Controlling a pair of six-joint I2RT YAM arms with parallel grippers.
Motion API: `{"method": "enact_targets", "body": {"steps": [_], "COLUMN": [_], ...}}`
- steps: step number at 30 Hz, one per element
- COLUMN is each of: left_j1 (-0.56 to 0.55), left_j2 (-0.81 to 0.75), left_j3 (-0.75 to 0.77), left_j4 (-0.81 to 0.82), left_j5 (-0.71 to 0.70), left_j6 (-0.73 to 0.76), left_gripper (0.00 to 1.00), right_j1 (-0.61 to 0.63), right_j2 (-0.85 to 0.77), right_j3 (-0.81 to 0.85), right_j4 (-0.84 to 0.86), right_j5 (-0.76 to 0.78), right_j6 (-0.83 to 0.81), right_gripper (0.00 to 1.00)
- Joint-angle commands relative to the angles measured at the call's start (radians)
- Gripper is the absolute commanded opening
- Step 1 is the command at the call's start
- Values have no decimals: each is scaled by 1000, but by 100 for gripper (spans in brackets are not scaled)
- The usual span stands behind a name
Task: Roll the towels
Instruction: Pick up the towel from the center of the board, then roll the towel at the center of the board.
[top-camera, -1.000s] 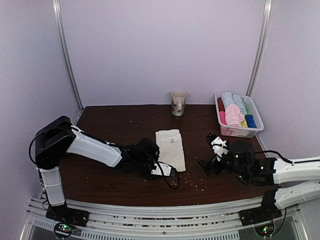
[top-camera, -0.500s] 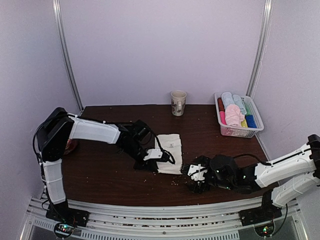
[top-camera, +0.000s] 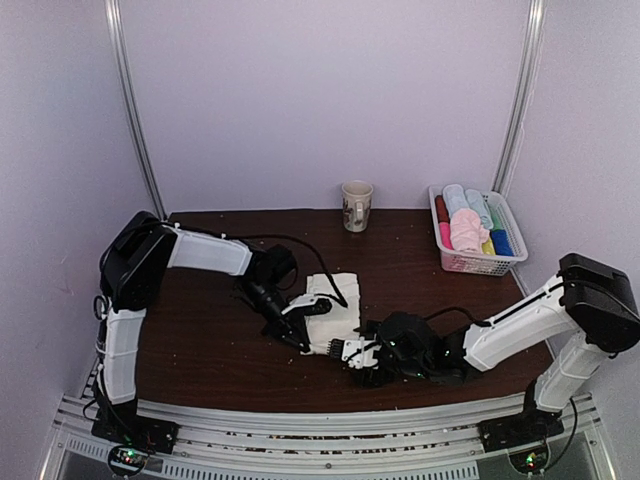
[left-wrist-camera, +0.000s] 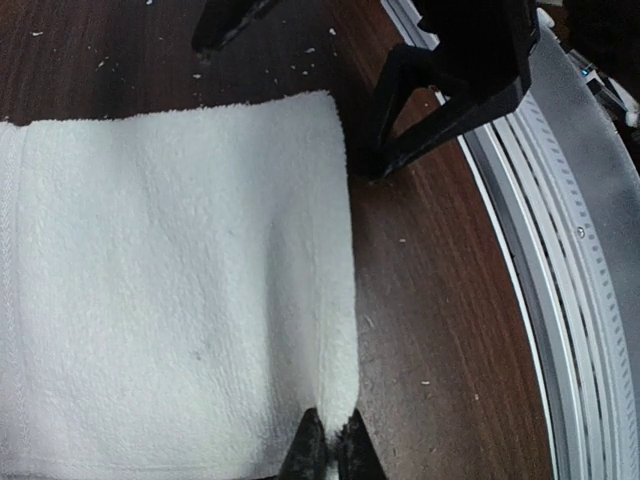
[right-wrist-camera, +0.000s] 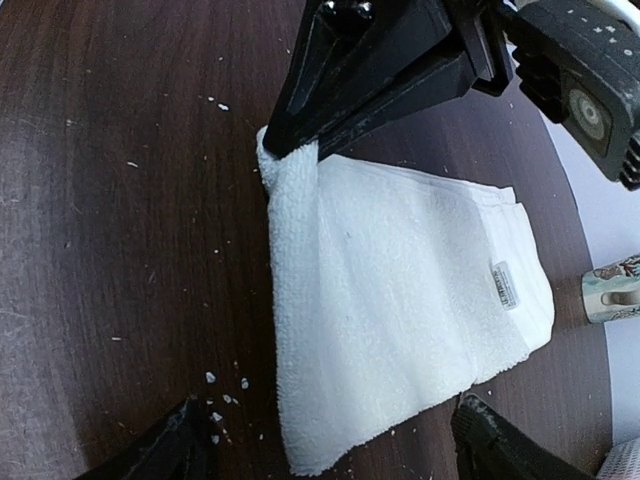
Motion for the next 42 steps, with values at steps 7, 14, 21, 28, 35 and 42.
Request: {"method": "enact_targets", "body": {"steps": [7,14,21,28,35,42], "left_j1": [26,33,35,39,41,38], "left_j2": [62,61,40,-36,-168,-370], "left_j3": [65,61,47,1,-76,-308], "left_j4": [-131,-131,-116,-42,89,410], "left_j5": [121,111,98,45,-65,-220], "left_j6": [62,61,61,25,-22,-39], "left_gripper": [0,0,0,32,66,73], "right_j1": [4,0,-33,-92,-151,-204], "right_j2": [108,134,163,182,232,288], "right_j3": [109,143,205,290,386,455], "right_j4": [-25,-97,-215,-349,-488,-591], "right_j5": [-5,-70,-166,-337,-491,-595], "right_j6": [8,120,219,309,380,435], "right_gripper": [54,21,0,0,0,0]}}
